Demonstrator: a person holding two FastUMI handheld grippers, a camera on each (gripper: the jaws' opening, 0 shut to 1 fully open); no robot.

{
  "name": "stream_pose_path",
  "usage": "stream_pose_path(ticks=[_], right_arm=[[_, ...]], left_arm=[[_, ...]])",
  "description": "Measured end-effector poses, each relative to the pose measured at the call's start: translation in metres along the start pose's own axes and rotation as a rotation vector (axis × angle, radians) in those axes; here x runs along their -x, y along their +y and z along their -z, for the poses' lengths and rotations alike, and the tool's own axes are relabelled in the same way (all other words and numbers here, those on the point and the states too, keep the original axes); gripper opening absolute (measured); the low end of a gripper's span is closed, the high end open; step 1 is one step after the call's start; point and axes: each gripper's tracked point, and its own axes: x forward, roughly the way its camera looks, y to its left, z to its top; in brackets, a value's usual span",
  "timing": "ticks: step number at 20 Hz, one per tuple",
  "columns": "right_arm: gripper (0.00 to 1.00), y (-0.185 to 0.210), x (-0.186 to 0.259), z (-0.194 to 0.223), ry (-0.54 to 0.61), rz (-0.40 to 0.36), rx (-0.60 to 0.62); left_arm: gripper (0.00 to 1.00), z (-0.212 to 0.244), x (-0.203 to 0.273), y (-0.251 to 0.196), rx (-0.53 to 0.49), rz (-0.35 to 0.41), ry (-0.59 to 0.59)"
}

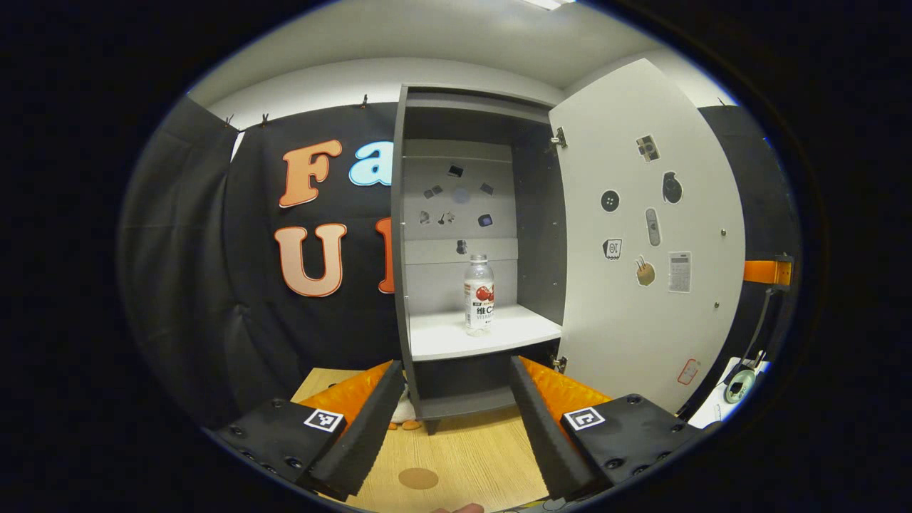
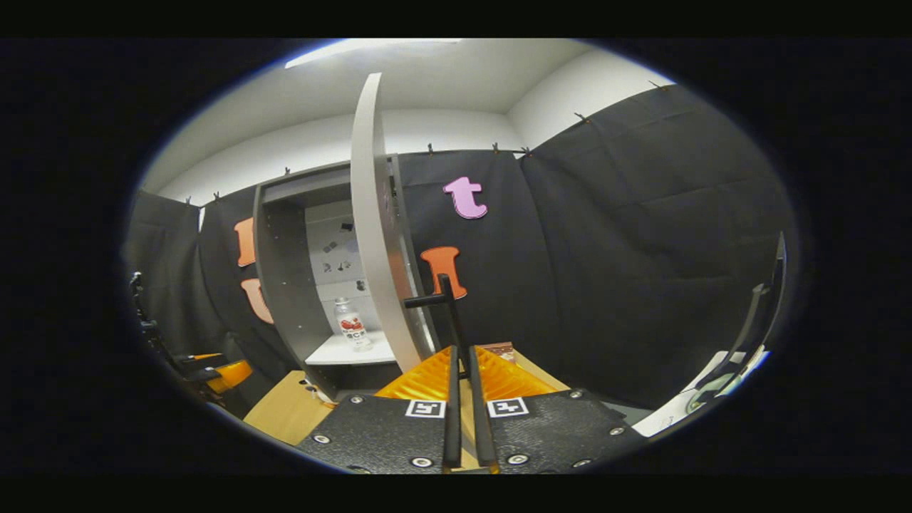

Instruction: Open the cabinet door with the right hand, grasp the bottle in the cabinet with the left hand and place it on the coaster, then close the cabinet door with the right hand.

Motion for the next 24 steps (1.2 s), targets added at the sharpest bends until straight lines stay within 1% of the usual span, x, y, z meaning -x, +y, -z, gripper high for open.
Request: stream_pose_path(ticks=[1, 4, 5, 7, 10, 11, 12, 13, 15, 16, 17, 18, 19, 20, 21, 23, 24], right_arm=[[0.00, -0.003, 0.003, 0.000, -0.002, 0.011, 0.002], [0.00, -0.005, 0.008, 0.003, 0.004, 0.028, -0.008], [0.19, -0.003, 0.011, 0.003, 0.004, 0.024, -0.012], [0.15, -0.002, 0.015, 0.004, 0.006, 0.022, -0.011], [0.29, 0.000, 0.019, 0.000, -0.014, 0.006, 0.005], [0.36, 0.001, 0.021, -0.001, -0.023, -0.001, 0.006], [0.45, 0.002, 0.021, -0.003, -0.031, -0.011, 0.004], [0.57, 0.005, 0.022, -0.003, -0.035, -0.021, 0.004], [0.71, 0.004, 0.026, -0.001, -0.033, -0.013, 0.015], [0.79, 0.001, 0.024, 0.000, -0.027, -0.003, 0.020], [0.77, -0.001, 0.023, 0.003, -0.020, 0.006, 0.022], [0.77, 0.000, 0.023, 0.002, -0.021, 0.008, 0.019], [0.80, 0.002, 0.023, 0.003, -0.019, 0.003, 0.010], [0.81, 0.004, 0.021, 0.003, -0.014, -0.004, 0.006], [0.84, 0.004, 0.021, 0.005, -0.010, -0.002, 0.008], [0.86, 0.002, 0.021, 0.007, 0.000, 0.001, 0.013], [0.82, 0.004, 0.019, 0.006, 0.000, -0.001, 0.011]], left_arm=[[0.97, -0.004, -0.010, -0.002, -0.004, 0.001, -0.003], [0.96, -0.014, -0.038, -0.011, -0.013, 0.004, -0.026], [0.96, -0.017, -0.049, -0.016, -0.012, 0.009, -0.034], [0.96, -0.020, -0.070, -0.027, -0.006, 0.021, -0.040], [0.96, -0.027, -0.100, -0.038, -0.024, 0.028, -0.060], [0.98, -0.029, -0.111, -0.041, -0.034, 0.025, -0.068], [0.99, -0.030, -0.123, -0.045, -0.040, 0.027, -0.071], [0.99, -0.032, -0.134, -0.048, -0.043, 0.029, -0.078], [0.99, -0.036, -0.156, -0.050, -0.049, 0.025, -0.088], [0.97, -0.038, -0.167, -0.050, -0.054, 0.018, -0.097], [0.97, -0.038, -0.178, -0.050, -0.058, 0.011, -0.101], [0.97, -0.039, -0.189, -0.050, -0.061, 0.004, -0.104], [0.99, -0.037, -0.199, -0.049, -0.060, -0.001, -0.104], [0.97, -0.035, -0.208, -0.049, -0.059, -0.001, -0.100], [0.99, -0.034, -0.217, -0.050, -0.056, 0.001, -0.094], [0.99, -0.031, -0.233, -0.050, -0.050, -0.003, -0.086], [0.97, -0.030, -0.243, -0.049, -0.049, -0.006, -0.087]])
